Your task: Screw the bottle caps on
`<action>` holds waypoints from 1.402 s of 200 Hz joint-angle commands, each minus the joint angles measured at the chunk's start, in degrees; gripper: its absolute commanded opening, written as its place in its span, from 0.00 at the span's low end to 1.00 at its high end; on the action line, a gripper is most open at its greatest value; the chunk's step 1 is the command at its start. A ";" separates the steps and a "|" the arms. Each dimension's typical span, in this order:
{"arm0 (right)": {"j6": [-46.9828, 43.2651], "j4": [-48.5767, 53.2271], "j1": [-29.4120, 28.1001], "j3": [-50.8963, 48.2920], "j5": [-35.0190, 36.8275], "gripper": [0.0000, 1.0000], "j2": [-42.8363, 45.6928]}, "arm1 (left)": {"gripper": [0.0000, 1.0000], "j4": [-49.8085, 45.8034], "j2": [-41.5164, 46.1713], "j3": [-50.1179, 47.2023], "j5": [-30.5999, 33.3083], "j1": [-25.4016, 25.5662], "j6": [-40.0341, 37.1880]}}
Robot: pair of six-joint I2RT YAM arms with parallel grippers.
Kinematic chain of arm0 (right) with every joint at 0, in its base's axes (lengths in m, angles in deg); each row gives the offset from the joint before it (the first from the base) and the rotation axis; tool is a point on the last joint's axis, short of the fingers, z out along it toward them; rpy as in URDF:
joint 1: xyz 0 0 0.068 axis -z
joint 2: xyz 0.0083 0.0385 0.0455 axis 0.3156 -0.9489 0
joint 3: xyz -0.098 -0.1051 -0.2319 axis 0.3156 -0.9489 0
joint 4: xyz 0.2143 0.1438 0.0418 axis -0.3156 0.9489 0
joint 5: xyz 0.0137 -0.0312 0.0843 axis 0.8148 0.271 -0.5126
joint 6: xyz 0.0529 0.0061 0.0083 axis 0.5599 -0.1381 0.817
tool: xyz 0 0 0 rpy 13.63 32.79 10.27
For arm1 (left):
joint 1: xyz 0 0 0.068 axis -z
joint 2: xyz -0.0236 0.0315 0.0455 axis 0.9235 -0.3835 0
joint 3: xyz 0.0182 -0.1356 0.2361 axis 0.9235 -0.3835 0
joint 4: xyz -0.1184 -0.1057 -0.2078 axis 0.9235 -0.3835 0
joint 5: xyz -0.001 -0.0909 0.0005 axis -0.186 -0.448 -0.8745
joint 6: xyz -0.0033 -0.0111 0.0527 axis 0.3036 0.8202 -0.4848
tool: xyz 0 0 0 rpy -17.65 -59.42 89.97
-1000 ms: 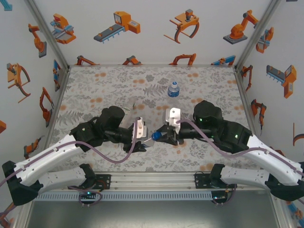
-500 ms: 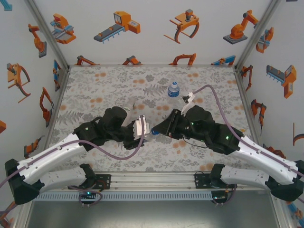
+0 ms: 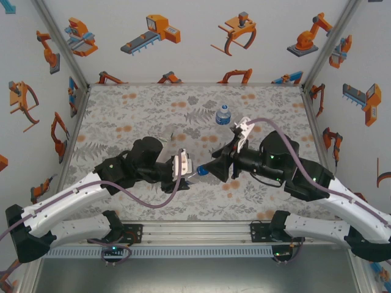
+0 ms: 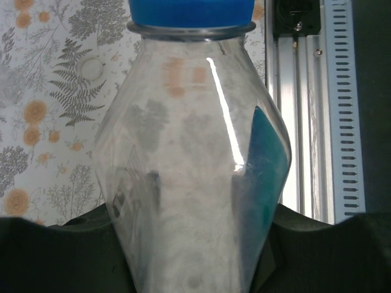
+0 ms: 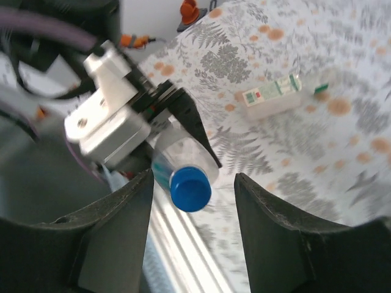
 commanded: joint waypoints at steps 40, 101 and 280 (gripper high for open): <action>-40.44 13.31 -0.07 9.04 -23.41 0.53 -6.12 | 0.00 -2.30 0.96 1.47 -9.00 0.24 0.49; -39.78 8.69 -0.03 5.13 -23.48 0.44 -6.48 | 0.00 -2.32 0.68 1.75 -9.50 0.34 0.49; 41.10 1.93 0.01 -1.87 8.72 0.00 -5.12 | 0.00 2.31 2.19 -0.76 -0.15 0.48 1.50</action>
